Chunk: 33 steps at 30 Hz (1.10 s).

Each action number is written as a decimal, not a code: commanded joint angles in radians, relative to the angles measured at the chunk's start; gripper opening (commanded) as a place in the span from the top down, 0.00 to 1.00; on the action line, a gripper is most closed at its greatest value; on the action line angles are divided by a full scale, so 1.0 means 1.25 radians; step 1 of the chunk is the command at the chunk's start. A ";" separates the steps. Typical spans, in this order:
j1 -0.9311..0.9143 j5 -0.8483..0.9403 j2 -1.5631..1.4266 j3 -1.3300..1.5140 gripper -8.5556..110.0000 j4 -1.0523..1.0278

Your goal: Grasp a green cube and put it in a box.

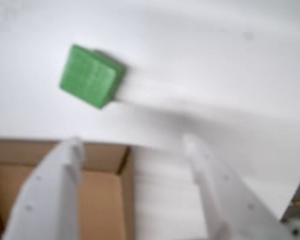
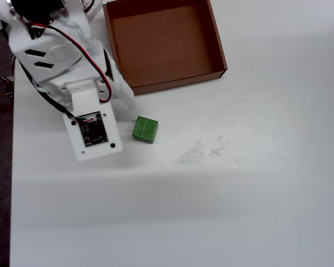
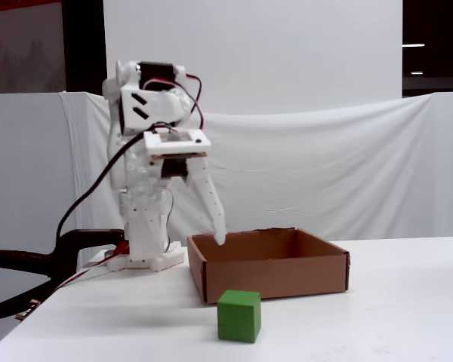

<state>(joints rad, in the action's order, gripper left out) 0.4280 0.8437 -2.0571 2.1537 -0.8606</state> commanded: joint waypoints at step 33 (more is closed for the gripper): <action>0.018 -0.199 0.217 0.021 0.65 0.290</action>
<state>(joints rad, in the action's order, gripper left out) 0.4602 0.6182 -1.7840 2.2089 -0.5139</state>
